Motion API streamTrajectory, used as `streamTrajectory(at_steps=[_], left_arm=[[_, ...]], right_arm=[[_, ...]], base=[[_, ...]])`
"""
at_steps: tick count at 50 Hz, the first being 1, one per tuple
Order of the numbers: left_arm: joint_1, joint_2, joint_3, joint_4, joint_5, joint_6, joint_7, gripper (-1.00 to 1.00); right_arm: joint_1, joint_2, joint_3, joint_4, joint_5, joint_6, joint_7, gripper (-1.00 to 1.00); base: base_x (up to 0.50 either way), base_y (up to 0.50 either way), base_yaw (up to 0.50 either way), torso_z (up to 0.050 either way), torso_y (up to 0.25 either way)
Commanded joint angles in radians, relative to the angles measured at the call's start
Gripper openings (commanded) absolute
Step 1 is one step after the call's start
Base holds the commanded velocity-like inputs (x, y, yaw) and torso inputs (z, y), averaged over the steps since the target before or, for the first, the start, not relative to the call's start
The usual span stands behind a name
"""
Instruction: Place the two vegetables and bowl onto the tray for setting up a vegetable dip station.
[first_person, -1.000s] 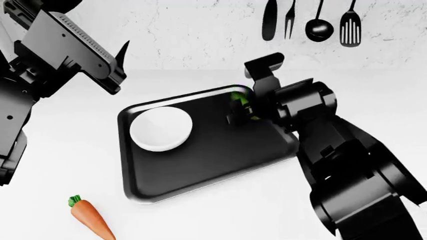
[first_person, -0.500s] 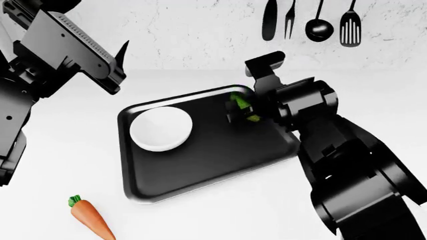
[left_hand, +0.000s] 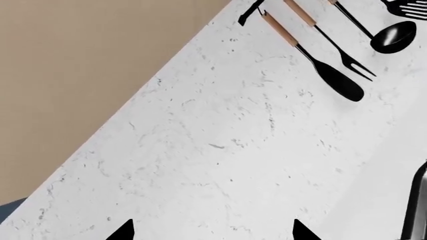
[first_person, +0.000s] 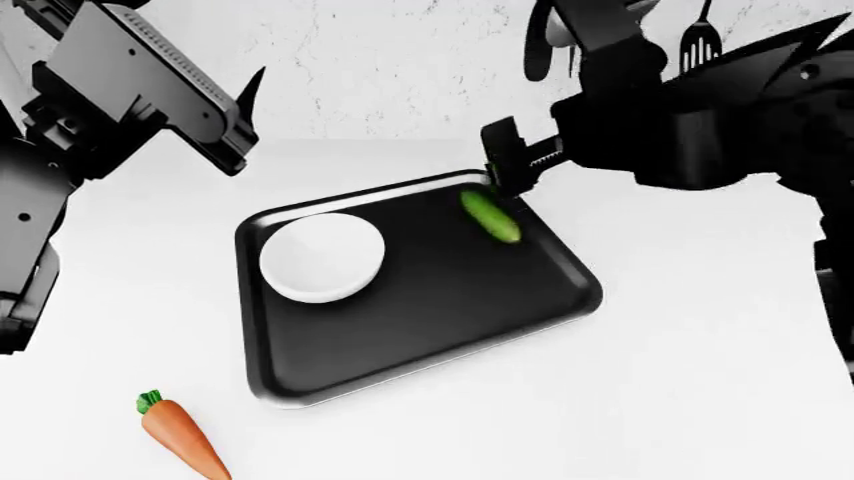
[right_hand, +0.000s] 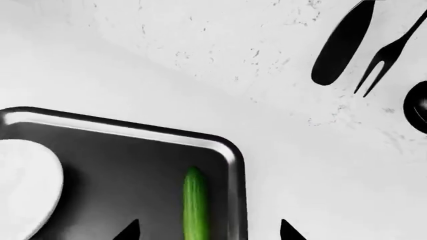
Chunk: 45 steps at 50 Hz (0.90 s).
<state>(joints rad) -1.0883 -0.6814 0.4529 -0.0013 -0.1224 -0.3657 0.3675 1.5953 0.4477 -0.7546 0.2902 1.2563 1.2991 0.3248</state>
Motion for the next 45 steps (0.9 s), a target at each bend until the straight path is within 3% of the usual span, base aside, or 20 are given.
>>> streamTrajectory(at_steps=[1,5,9,17,27,45], left_arm=[[-0.129,0.036,0.033,-0.106,0.038,0.047,0.041,1.00],[-0.196,0.024,0.048,-0.121,0.056,0.027,0.077,1.00],[-0.178,0.007,0.061,-0.082,0.057,0.002,0.093,1.00],[-0.134,0.002,0.065,-0.061,0.043,0.000,0.094,1.00],[-0.085,-0.007,0.066,-0.050,0.030,0.022,0.092,1.00],[-0.074,-0.003,0.063,-0.054,0.026,0.028,0.082,1.00]], right_arm=[[-0.001,0.240,-0.088,-0.428,0.907,0.116,0.695,1.00],[-0.019,0.256,-0.142,-0.526,1.067,0.017,0.773,1.00],[-0.015,0.211,-0.213,-0.601,1.184,-0.032,0.814,1.00],[0.031,0.074,-0.205,-0.599,1.222,-0.049,0.762,1.00],[-0.064,-0.097,-0.138,-0.612,1.058,-0.021,0.651,1.00],[-0.201,-0.229,-0.155,-0.574,0.894,-0.077,0.602,1.00]], base=[[0.00,0.00,0.00,0.000,0.000],[0.00,0.00,0.00,0.000,0.000],[0.00,0.00,0.00,0.000,0.000],[0.00,0.00,0.00,0.000,0.000],[0.00,0.00,0.00,0.000,0.000],[0.00,0.00,0.00,0.000,0.000]])
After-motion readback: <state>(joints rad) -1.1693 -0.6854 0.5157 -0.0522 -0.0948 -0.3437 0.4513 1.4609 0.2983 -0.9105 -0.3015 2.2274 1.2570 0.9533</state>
